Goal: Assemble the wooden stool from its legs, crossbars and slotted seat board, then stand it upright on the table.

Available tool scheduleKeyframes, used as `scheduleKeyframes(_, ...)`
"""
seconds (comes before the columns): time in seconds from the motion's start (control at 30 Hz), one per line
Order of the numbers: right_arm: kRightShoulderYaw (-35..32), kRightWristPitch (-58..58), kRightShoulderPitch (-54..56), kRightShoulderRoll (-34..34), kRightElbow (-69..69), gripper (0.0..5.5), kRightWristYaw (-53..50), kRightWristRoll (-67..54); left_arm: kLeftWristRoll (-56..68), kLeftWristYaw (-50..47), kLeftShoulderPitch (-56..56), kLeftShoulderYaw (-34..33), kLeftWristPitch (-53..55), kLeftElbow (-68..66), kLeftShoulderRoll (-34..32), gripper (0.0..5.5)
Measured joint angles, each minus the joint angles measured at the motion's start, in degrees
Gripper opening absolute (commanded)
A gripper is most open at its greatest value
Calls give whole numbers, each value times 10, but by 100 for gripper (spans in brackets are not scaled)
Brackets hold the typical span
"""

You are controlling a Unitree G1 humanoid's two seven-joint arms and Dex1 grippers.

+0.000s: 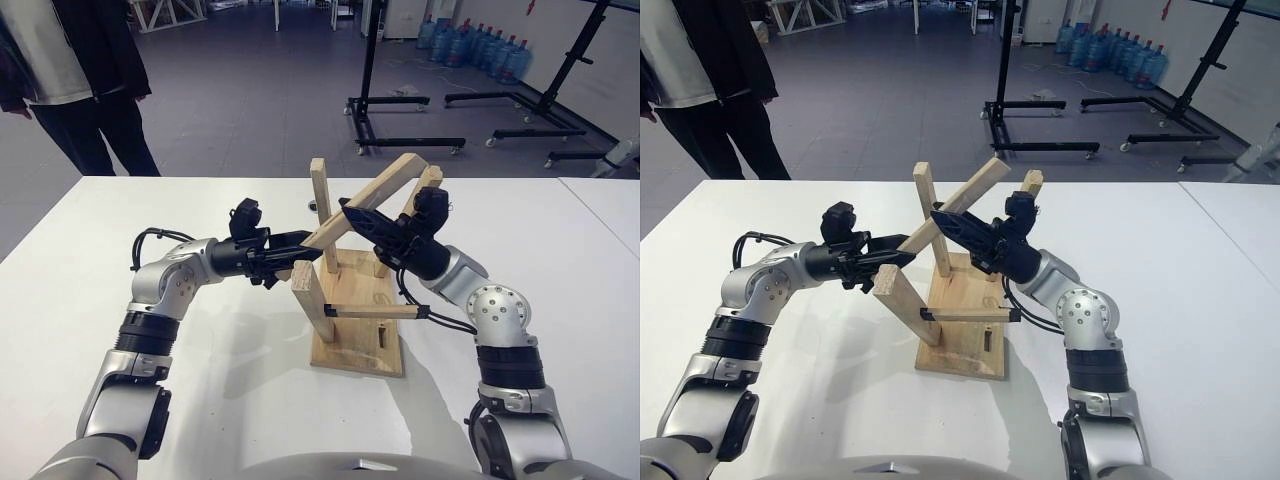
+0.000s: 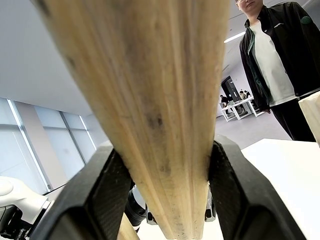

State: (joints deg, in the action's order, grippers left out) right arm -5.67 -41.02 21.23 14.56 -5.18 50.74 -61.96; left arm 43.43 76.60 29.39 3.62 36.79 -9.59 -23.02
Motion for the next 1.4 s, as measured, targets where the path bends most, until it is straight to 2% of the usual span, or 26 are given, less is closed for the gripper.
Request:
scheduleKeyframes(0.1, 0, -1, 0, 4, 0, 213, 4, 3, -11, 0, 0, 0, -8, 0, 2, 205)
scheduleKeyframes(0.13, 1, 0, 0, 4, 0, 213, 4, 5, -15, 0, 0, 1, -12, 1, 2, 241)
scheduleKeyframes(0.27, 1, 23, 0, 7, -5, 211, 13, 35, -22, -20, 0, -2, -17, -7, 15, 296)
scheduleKeyframes(0.47, -25, 86, -37, 53, -48, 207, 42, 83, -13, -57, -1, -53, -3, -8, -1, 381)
scheduleKeyframes(0.63, -79, 87, -106, 147, -60, 207, 104, 90, 15, -89, -43, -117, 6, 40, -21, 381)
scheduleKeyframes(0.8, -111, 92, -176, 232, -3, 207, 189, 115, 58, -141, -99, -163, 19, 122, -23, 381)
scheduleKeyframes(1.2, -91, 159, -218, 253, -1, 205, 254, 162, 109, -189, -113, -192, 35, 161, -29, 381)
scheduleKeyframes(1.4, -70, 190, -212, 301, -26, 205, 275, 193, 118, -195, -106, -186, 45, 173, -34, 381)
